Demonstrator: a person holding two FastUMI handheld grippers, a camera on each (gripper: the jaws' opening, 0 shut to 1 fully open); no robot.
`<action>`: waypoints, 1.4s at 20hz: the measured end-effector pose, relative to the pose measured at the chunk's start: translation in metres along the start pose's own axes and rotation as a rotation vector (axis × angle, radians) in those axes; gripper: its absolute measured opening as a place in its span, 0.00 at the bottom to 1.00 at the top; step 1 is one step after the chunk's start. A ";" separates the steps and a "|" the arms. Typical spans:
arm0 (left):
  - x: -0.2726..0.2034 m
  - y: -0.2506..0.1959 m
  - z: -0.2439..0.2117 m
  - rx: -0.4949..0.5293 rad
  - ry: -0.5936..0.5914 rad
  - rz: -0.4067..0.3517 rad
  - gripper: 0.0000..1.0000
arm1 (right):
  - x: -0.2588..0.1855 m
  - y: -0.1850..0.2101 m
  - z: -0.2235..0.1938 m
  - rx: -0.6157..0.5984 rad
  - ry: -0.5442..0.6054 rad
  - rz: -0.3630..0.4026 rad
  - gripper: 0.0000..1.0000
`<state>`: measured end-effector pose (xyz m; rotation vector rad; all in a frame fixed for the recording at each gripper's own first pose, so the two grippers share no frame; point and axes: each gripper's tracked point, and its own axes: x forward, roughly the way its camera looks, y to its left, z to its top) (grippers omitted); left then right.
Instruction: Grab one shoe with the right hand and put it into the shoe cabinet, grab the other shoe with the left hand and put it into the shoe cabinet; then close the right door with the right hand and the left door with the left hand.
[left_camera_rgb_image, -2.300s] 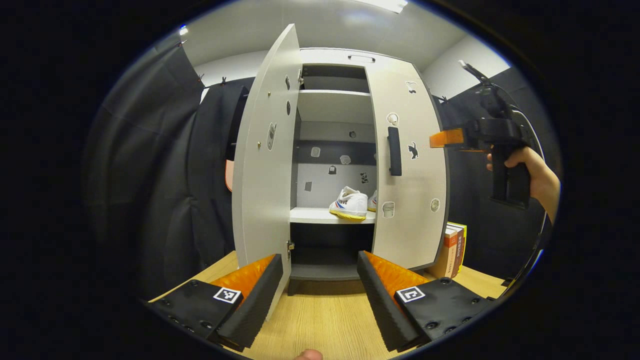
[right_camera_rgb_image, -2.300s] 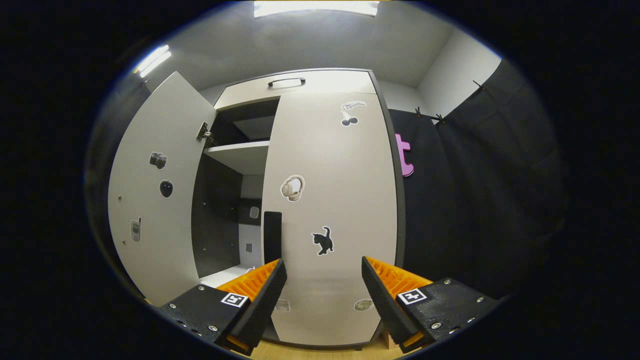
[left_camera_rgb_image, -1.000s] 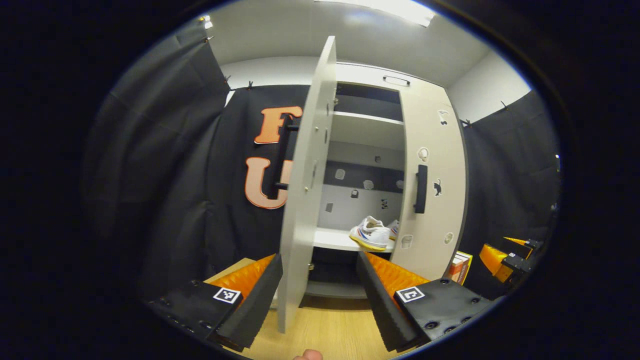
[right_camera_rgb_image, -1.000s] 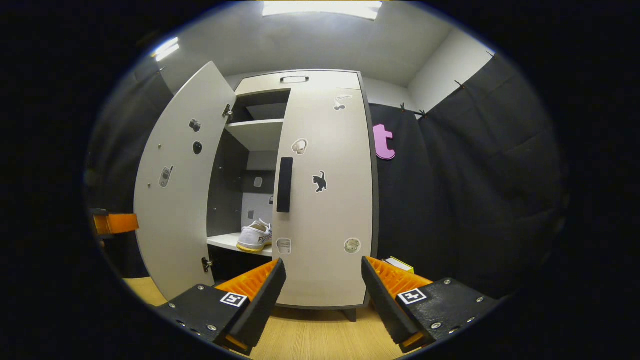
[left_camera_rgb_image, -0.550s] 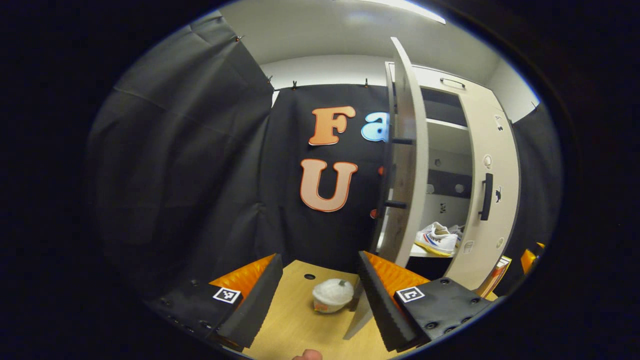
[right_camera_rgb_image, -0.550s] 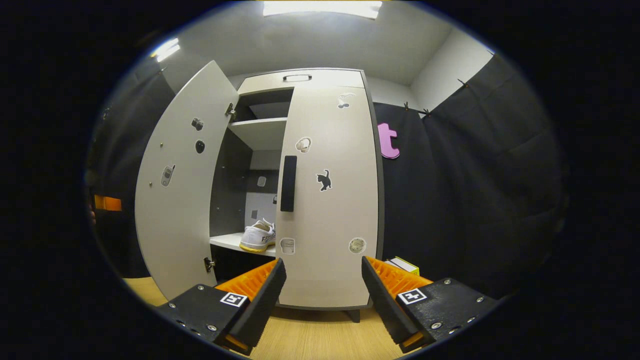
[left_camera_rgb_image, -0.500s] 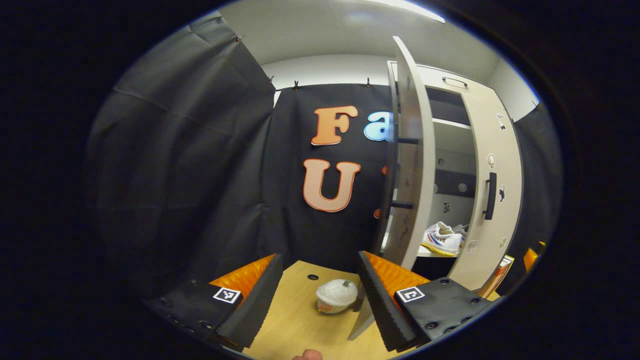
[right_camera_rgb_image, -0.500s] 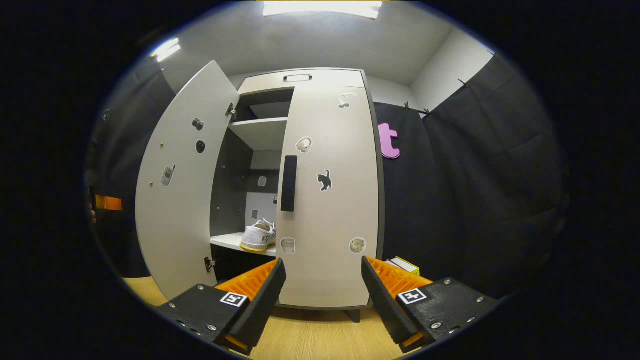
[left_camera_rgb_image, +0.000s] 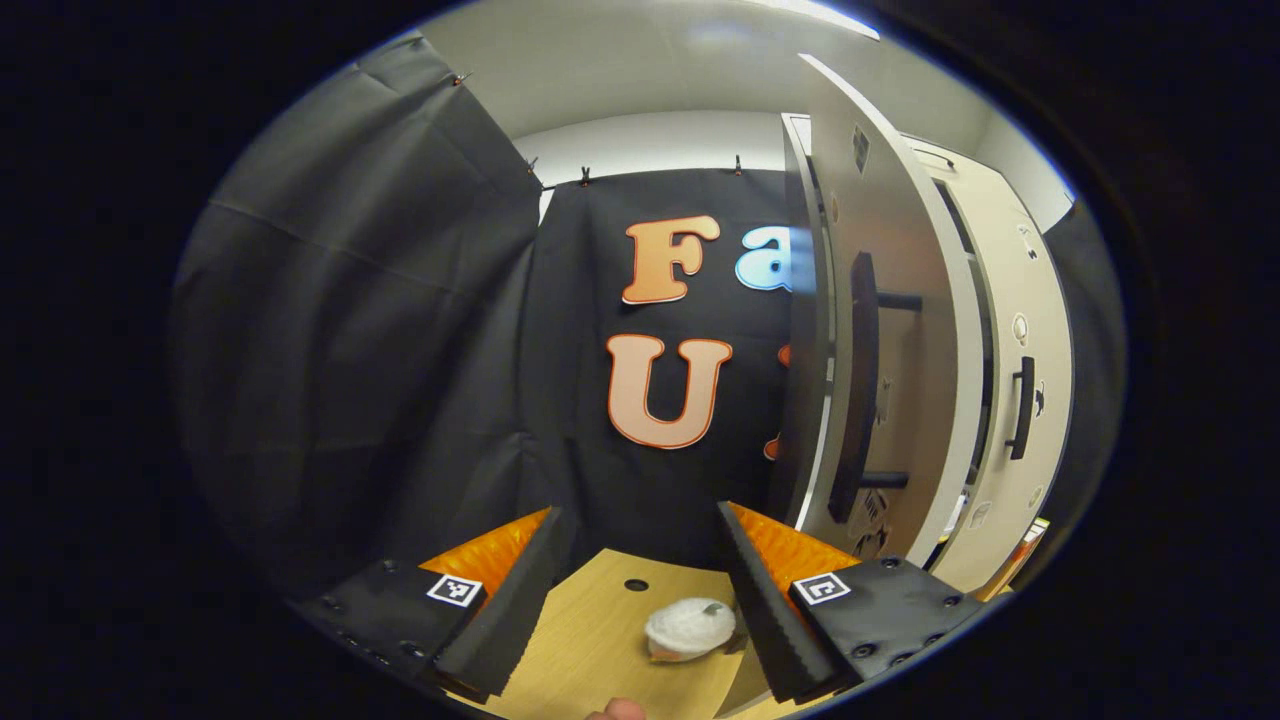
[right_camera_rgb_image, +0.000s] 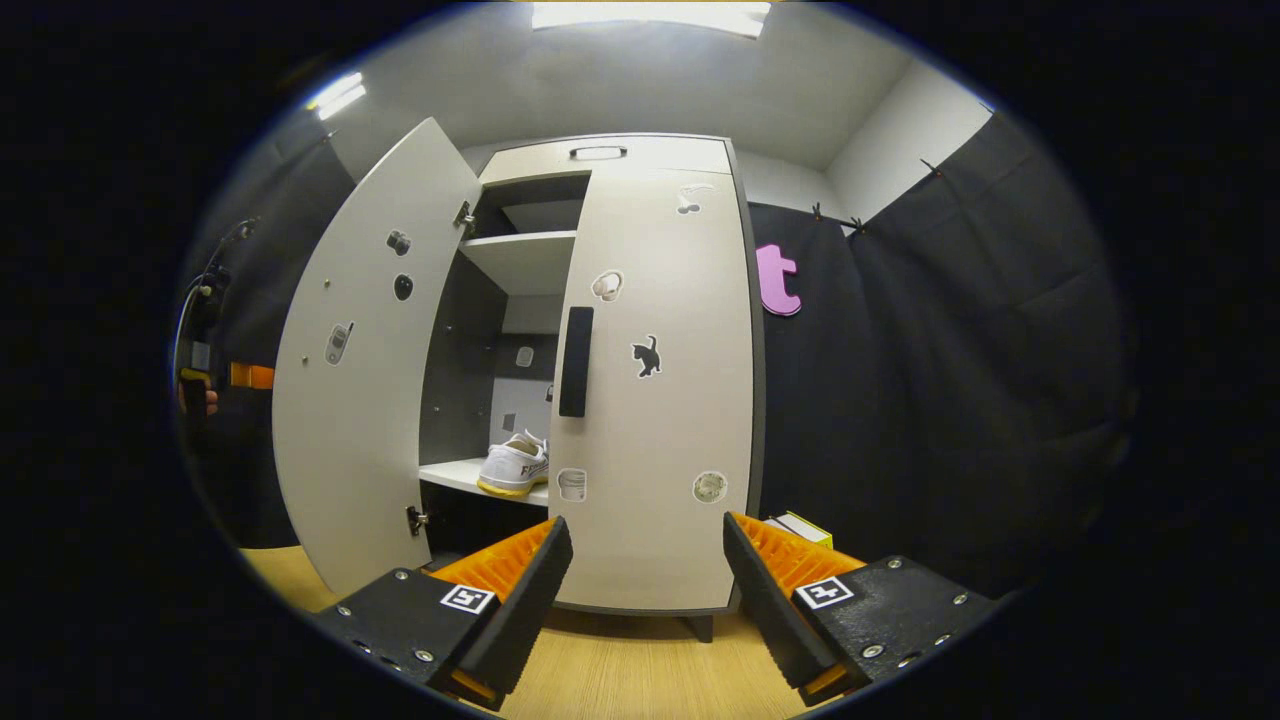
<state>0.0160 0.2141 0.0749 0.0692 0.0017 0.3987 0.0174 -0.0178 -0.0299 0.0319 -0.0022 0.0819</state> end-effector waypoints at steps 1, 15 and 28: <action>0.003 -0.005 0.006 0.005 -0.013 -0.013 0.97 | 0.000 0.000 0.002 -0.001 -0.004 -0.001 0.93; -0.010 -0.084 0.015 0.003 -0.029 -0.202 0.94 | -0.007 -0.005 0.013 -0.006 -0.032 -0.014 0.94; -0.006 -0.185 0.003 -0.090 0.001 -0.394 0.98 | -0.024 -0.017 0.015 -0.039 -0.032 -0.079 0.93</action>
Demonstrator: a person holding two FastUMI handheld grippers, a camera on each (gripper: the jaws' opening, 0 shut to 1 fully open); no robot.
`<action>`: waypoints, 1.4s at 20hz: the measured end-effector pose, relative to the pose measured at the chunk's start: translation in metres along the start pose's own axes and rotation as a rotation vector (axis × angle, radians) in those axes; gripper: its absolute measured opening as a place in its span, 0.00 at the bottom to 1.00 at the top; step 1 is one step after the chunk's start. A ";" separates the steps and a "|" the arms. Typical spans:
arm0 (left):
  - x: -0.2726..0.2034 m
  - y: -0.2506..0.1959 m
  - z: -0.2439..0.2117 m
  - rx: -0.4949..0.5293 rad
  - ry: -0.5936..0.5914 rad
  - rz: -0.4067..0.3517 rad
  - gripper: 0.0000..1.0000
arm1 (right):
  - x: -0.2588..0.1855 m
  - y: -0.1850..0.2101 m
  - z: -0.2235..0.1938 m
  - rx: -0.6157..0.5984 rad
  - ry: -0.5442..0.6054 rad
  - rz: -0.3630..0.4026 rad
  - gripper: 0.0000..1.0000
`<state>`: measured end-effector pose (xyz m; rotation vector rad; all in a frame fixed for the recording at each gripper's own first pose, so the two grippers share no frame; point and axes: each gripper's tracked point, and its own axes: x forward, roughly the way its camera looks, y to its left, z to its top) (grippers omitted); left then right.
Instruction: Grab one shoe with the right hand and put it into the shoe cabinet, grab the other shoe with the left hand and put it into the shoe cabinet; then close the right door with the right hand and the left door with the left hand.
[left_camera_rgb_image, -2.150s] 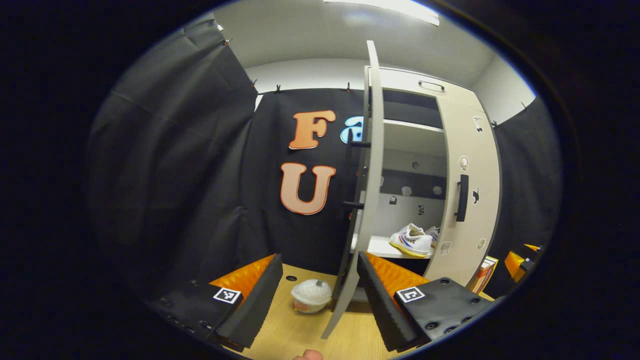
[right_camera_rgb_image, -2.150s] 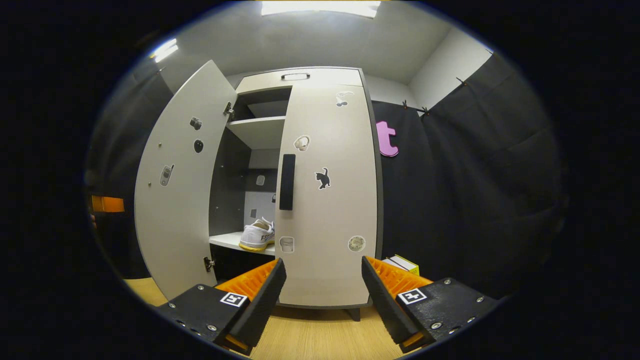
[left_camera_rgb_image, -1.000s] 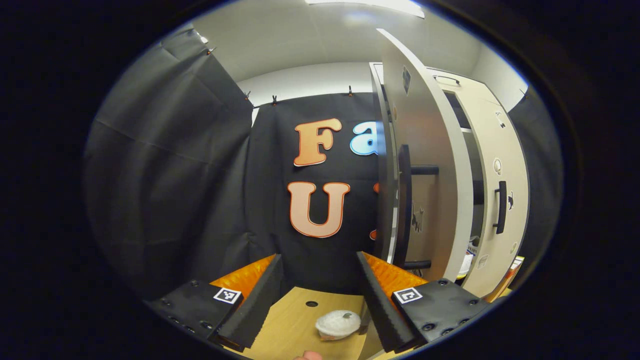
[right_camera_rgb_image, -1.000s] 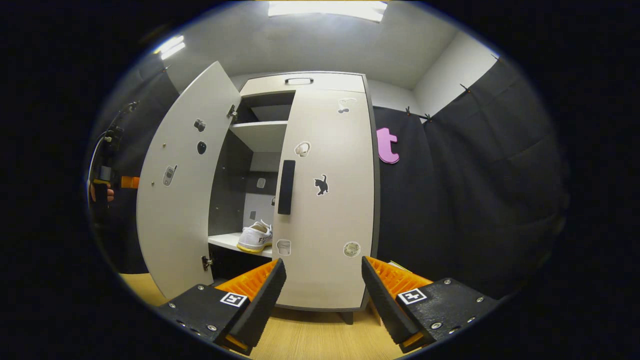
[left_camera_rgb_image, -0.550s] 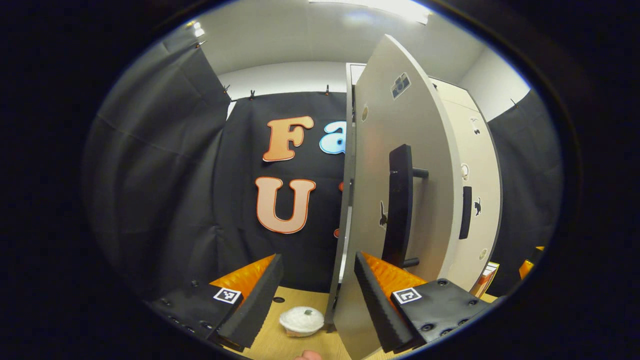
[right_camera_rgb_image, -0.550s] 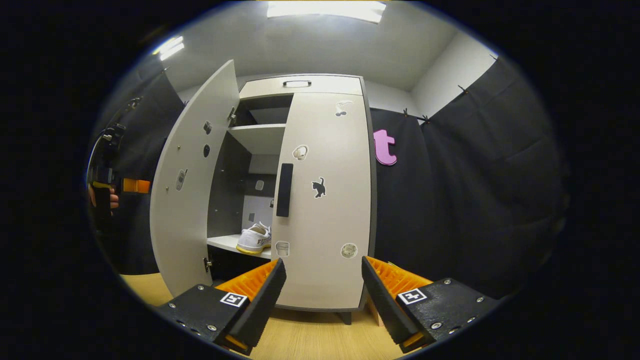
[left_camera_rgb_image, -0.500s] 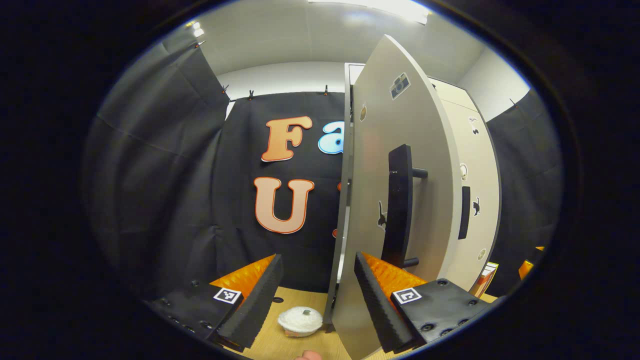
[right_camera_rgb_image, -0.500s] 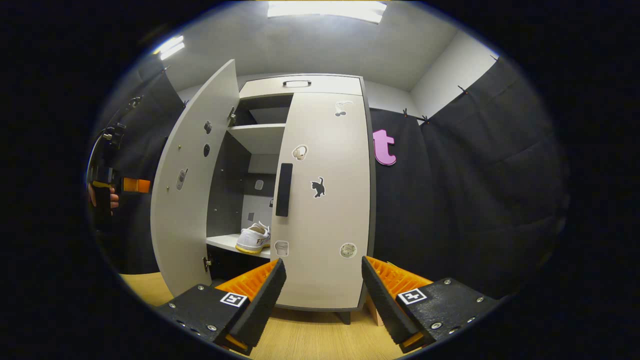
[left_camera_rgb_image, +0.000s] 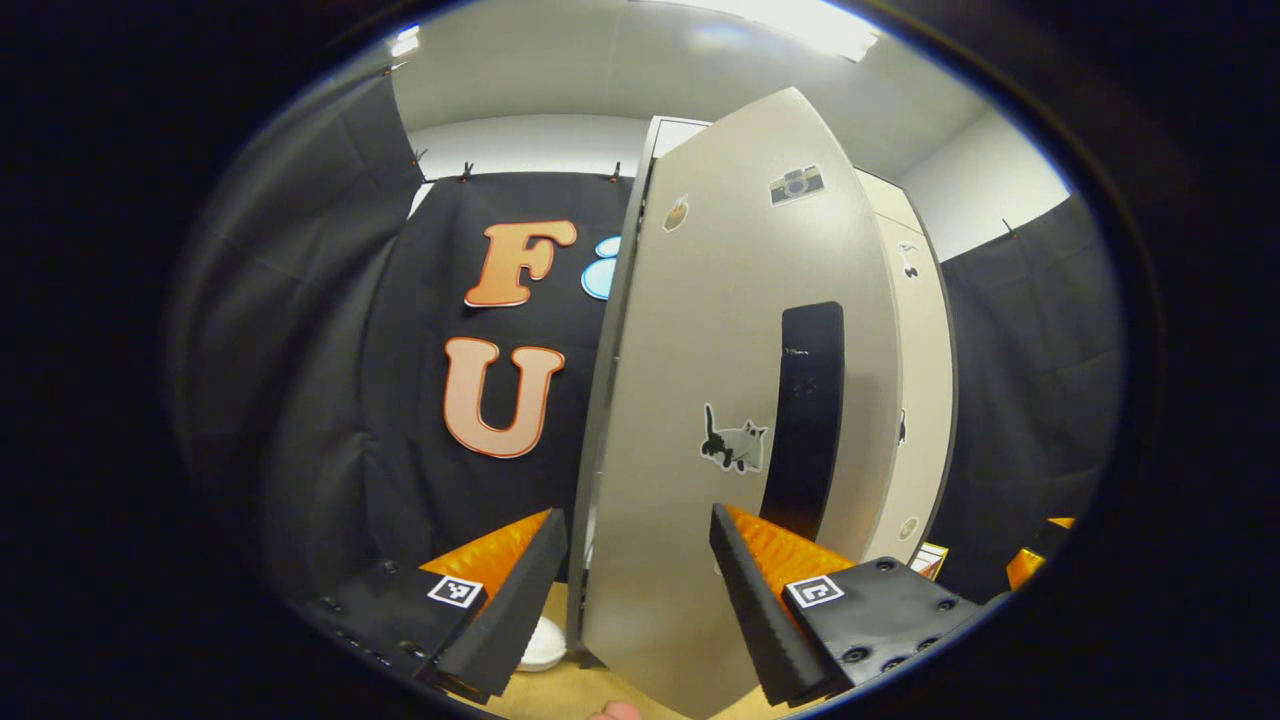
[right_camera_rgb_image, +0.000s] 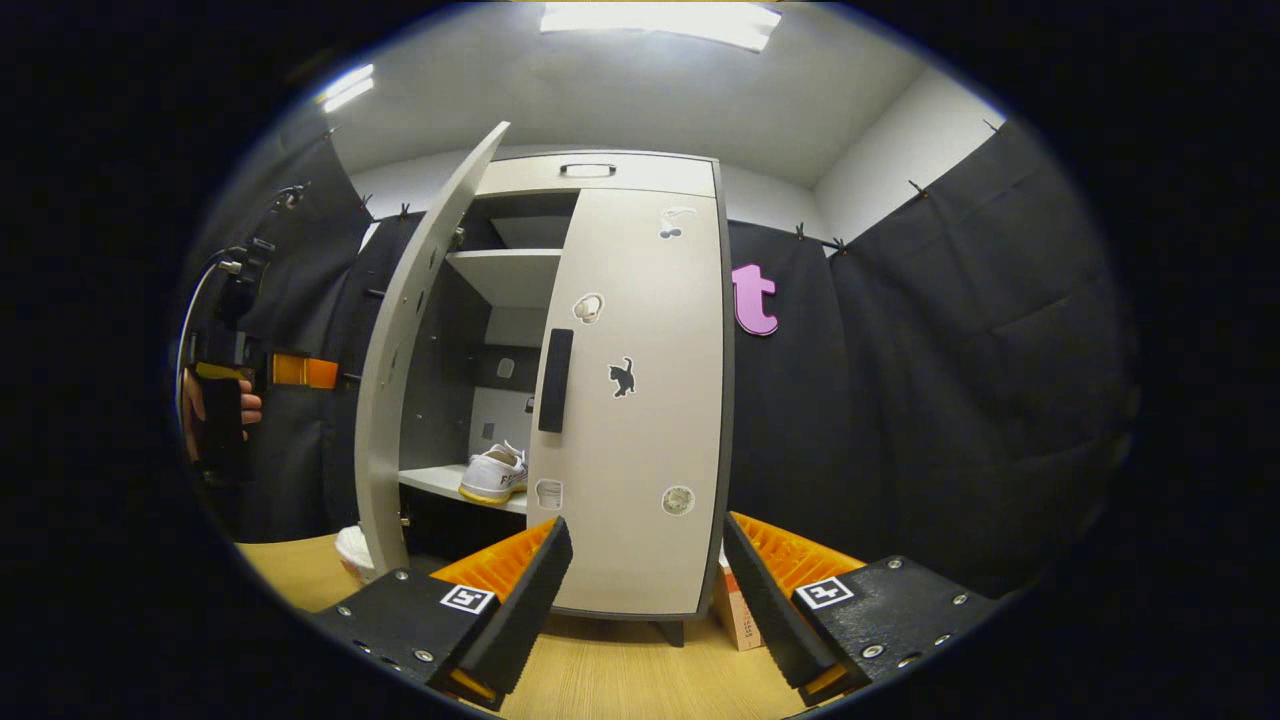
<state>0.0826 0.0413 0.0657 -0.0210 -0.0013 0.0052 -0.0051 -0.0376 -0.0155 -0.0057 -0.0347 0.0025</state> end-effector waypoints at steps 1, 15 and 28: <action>0.003 -0.005 0.000 -0.002 0.002 -0.008 0.95 | 0.000 -0.001 -0.001 0.000 0.002 -0.006 0.93; 0.048 -0.087 -0.003 0.053 0.016 -0.158 0.92 | -0.003 -0.022 -0.004 0.000 0.012 -0.068 0.94; 0.100 -0.109 -0.017 0.078 0.073 -0.119 0.96 | -0.005 -0.044 -0.006 0.004 0.016 -0.115 0.94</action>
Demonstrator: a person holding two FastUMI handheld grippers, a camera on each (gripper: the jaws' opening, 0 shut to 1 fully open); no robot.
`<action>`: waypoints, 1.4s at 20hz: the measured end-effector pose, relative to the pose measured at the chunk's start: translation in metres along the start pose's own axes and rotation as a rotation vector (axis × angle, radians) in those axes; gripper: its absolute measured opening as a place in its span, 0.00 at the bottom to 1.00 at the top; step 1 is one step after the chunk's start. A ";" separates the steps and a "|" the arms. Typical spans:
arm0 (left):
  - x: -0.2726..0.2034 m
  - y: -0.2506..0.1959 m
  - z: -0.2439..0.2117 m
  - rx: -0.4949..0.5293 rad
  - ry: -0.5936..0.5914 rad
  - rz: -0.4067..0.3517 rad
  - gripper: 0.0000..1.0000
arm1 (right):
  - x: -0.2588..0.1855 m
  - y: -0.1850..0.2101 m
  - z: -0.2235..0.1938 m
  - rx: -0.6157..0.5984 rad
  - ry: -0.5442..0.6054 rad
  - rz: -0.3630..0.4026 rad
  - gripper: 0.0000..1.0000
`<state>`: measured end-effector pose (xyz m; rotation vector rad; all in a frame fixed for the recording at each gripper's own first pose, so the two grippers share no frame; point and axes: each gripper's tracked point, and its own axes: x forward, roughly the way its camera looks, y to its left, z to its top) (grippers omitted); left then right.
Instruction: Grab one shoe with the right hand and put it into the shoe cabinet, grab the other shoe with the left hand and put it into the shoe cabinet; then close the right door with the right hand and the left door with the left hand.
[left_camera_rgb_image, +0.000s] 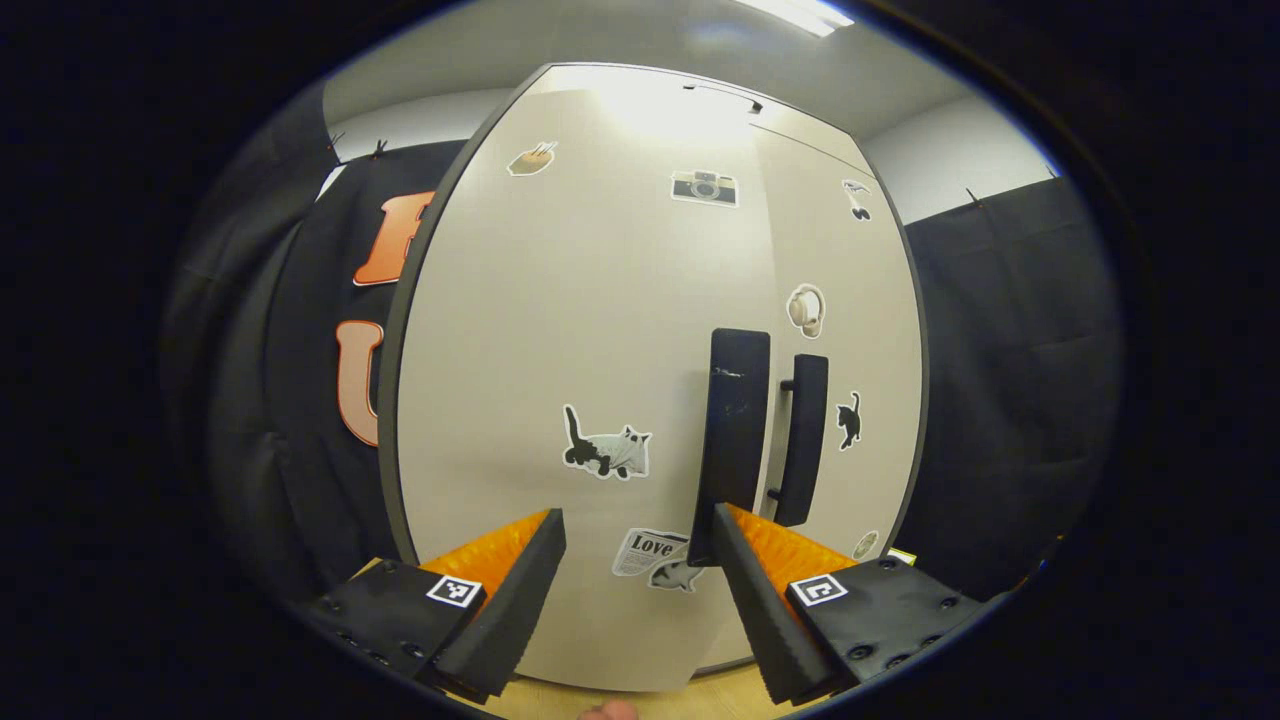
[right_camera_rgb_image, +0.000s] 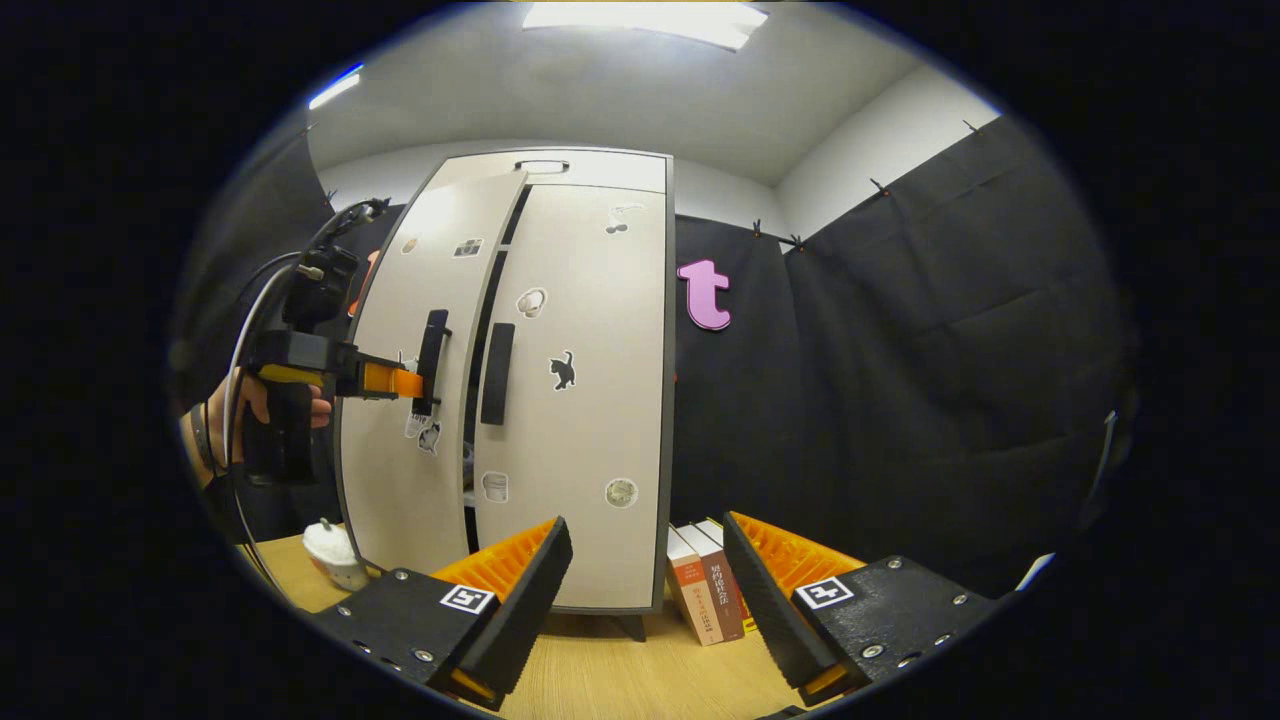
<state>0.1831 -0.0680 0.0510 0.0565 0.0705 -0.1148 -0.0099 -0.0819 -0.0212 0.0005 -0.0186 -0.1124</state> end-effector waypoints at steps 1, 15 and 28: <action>0.005 0.000 0.000 0.014 0.002 0.003 0.96 | -0.001 -0.001 0.000 -0.001 0.000 0.000 0.94; 0.014 0.004 0.002 0.001 -0.033 0.021 0.96 | -0.002 -0.001 -0.001 0.005 0.011 0.005 0.94; -0.126 0.029 -0.004 0.008 -0.109 0.090 0.96 | 0.010 0.037 -0.002 0.023 0.017 0.127 0.94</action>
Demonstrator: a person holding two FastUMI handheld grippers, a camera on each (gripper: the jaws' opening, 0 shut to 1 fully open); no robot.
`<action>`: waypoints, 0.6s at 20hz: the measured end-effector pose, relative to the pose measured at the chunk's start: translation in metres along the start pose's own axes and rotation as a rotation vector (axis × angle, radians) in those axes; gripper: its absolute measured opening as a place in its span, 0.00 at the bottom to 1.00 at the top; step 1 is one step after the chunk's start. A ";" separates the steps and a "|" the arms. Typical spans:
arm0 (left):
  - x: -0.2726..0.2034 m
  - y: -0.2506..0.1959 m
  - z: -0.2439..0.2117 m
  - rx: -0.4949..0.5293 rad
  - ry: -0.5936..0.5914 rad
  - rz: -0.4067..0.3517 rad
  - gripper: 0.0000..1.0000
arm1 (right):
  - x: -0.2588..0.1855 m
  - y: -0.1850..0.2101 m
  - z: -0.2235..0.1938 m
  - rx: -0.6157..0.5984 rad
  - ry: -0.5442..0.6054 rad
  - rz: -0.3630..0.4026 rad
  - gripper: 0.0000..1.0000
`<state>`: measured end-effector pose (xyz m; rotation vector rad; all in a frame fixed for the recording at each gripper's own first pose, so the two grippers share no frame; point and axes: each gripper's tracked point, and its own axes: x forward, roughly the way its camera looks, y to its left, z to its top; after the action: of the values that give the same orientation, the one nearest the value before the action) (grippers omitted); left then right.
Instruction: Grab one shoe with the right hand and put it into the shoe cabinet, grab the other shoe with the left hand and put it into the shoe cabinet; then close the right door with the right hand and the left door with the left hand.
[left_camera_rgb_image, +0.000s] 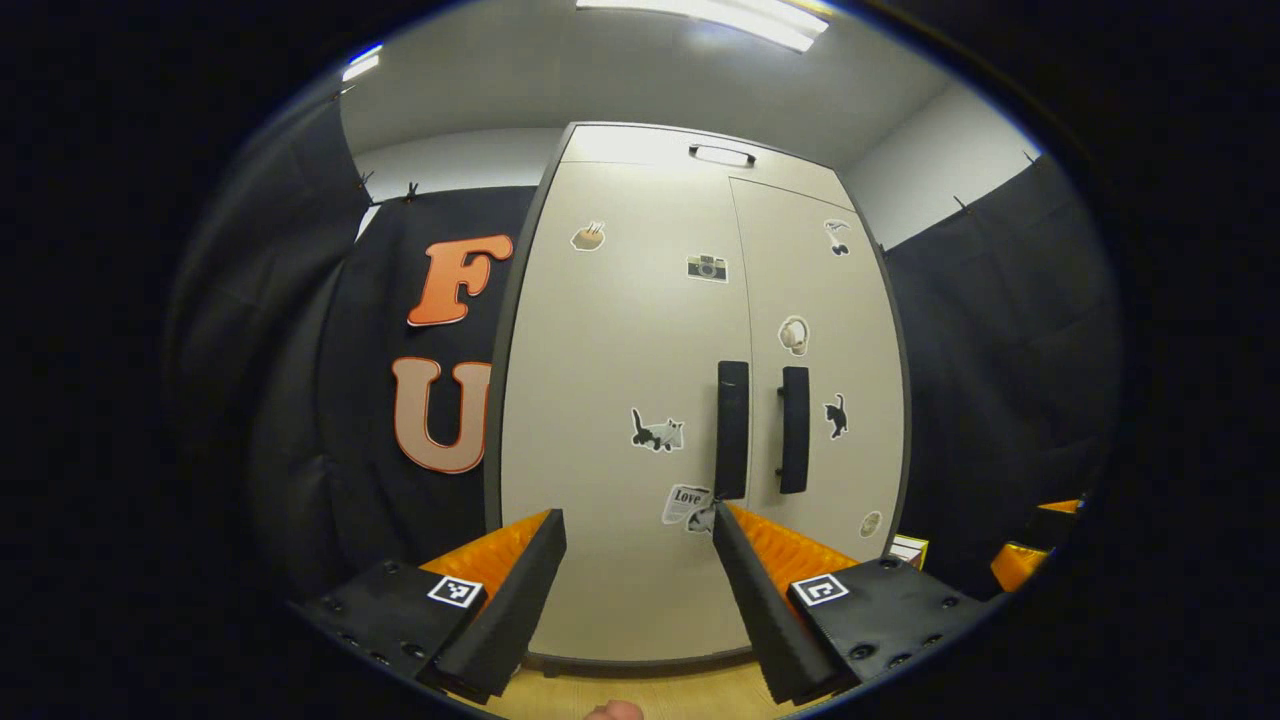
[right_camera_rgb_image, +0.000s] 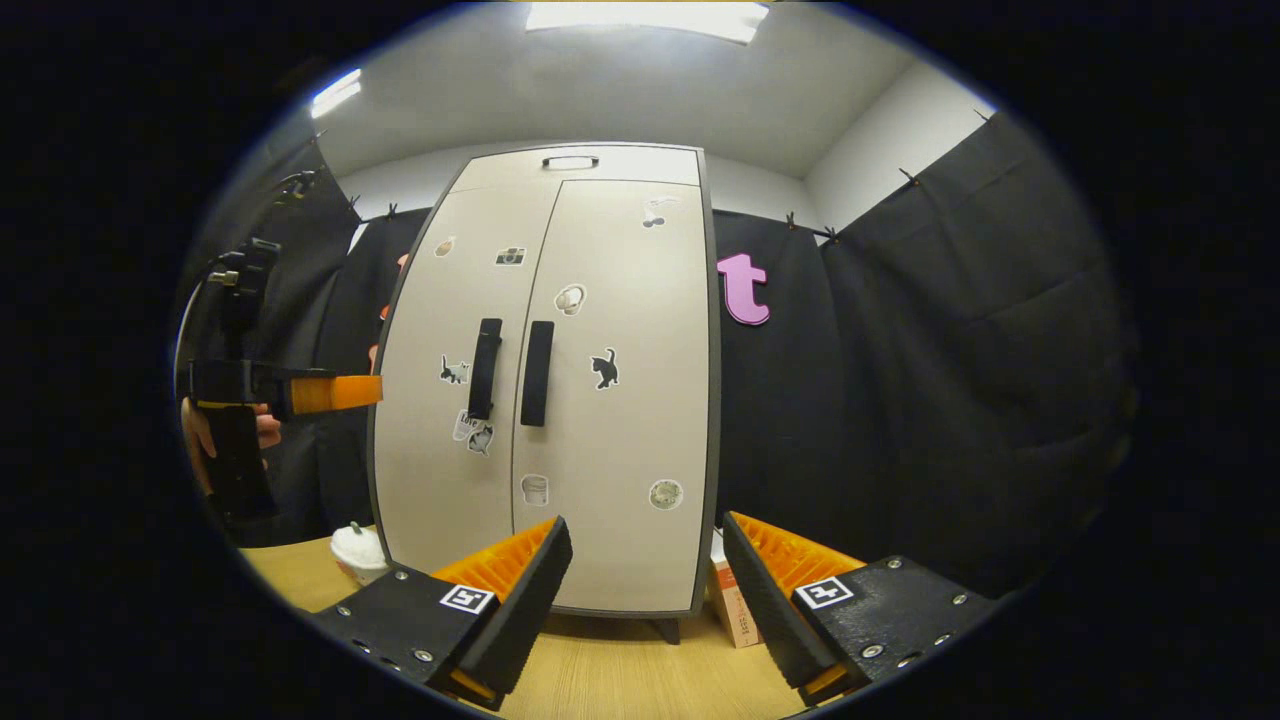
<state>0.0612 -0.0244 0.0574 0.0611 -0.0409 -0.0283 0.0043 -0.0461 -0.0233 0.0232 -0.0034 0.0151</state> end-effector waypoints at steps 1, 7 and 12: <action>-0.010 0.005 -0.006 -0.007 0.014 0.017 0.99 | 0.000 0.003 -0.002 0.002 0.006 0.009 0.94; -0.065 0.023 -0.040 0.017 0.031 0.091 0.96 | -0.008 0.013 -0.009 0.002 0.018 0.044 0.94; -0.093 0.029 -0.069 0.007 0.086 0.136 0.96 | -0.015 0.018 -0.016 0.012 0.027 0.063 0.94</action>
<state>-0.0276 0.0110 -0.0130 0.0659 0.0409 0.1104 -0.0110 -0.0277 -0.0391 0.0347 0.0234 0.0781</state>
